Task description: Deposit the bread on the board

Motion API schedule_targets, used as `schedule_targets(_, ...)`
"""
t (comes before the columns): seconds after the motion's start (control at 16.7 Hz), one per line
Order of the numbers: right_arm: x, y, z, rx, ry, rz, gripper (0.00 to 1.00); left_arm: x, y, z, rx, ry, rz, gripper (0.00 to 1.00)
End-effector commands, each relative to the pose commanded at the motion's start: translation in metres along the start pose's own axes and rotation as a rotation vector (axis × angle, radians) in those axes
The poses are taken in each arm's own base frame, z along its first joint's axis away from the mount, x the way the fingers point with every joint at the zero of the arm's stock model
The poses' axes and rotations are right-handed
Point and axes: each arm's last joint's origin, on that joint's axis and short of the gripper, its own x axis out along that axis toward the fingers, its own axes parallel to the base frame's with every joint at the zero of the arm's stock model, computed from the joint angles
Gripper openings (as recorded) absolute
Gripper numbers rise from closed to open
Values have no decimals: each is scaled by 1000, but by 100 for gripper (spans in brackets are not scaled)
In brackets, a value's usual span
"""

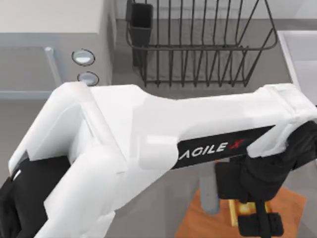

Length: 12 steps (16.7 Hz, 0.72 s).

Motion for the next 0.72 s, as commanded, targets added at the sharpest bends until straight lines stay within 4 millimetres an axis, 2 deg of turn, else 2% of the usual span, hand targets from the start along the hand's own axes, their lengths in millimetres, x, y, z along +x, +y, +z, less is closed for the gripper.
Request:
schedule_targets(0.3,0,0,0,0,0,0,100,19,1,0,-2,-9,1,0)
schedule_targets(0.48,0,0,0,0,0,0,100,19,1,0,-2,-9,1,0)
schedule_targets(0.72,0,0,0,0,0,0,100,19,1,0,-2,-9,1,30)
